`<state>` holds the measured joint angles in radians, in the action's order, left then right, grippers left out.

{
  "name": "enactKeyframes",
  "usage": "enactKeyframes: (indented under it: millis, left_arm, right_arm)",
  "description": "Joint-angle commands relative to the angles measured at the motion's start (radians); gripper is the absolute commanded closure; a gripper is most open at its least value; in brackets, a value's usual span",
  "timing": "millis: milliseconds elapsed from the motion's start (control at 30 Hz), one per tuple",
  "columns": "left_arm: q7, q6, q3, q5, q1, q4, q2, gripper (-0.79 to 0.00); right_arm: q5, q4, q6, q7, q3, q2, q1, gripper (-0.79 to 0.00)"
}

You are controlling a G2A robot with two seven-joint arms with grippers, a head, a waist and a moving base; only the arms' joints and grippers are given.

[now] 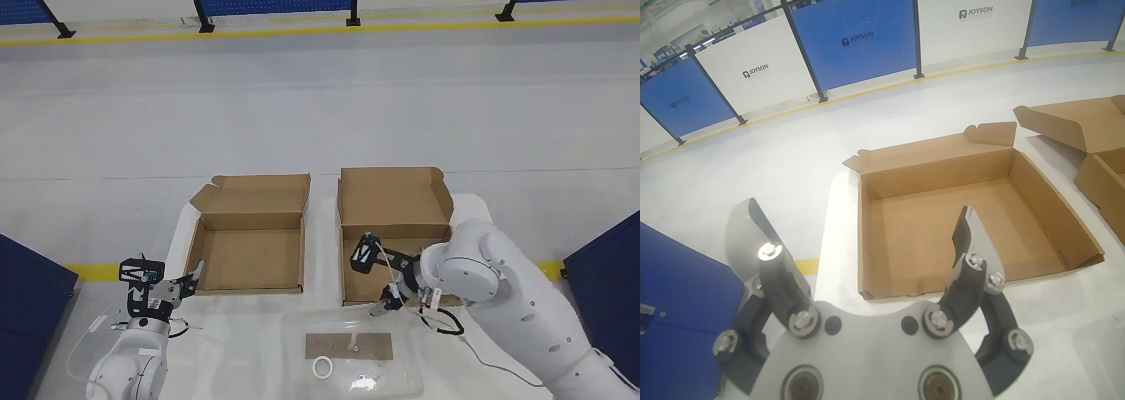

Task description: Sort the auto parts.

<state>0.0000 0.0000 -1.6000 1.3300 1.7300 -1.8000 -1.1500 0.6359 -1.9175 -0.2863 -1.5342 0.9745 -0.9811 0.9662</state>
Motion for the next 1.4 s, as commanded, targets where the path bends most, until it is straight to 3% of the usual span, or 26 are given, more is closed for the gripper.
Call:
enactKeyframes:
  millis: [0, 267, 400, 867, 1167, 1367]
  left_arm:
    - [0.000, 0.000, 0.000, 0.000, 0.000, 0.000, 0.000, -0.785]
    - [0.000, 0.000, 0.000, 0.000, 0.000, 0.000, 0.000, -0.785]
    - [0.000, 0.000, 0.000, 0.000, 0.000, 0.000, 0.000, -0.785]
    - [0.000, 0.000, 0.000, 0.000, 0.000, 0.000, 0.000, -0.785]
    - [0.000, 0.000, 0.000, 0.000, 0.000, 0.000, 0.000, -0.785]
    - [0.000, 0.000, 0.000, 0.000, 0.000, 0.000, 0.000, -0.785]
  right_arm:
    - [0.000, 0.000, 0.002, -0.002, -0.026, 0.004, -0.008, -0.785]
    - [0.023, -0.010, -0.009, 0.009, -0.047, 0.005, -0.001, -0.785]
    - [0.046, -0.038, -0.039, 0.039, -0.158, 0.010, -0.015, -0.785]
    - [-0.047, 0.014, -0.056, 0.057, -0.526, 0.025, -0.228, -0.785]
    - [-0.038, 0.019, -0.064, 0.069, -0.537, 0.024, -0.217, -0.785]
    - [-0.009, 0.065, -0.082, 0.082, -0.611, -0.004, -0.222, -0.785]
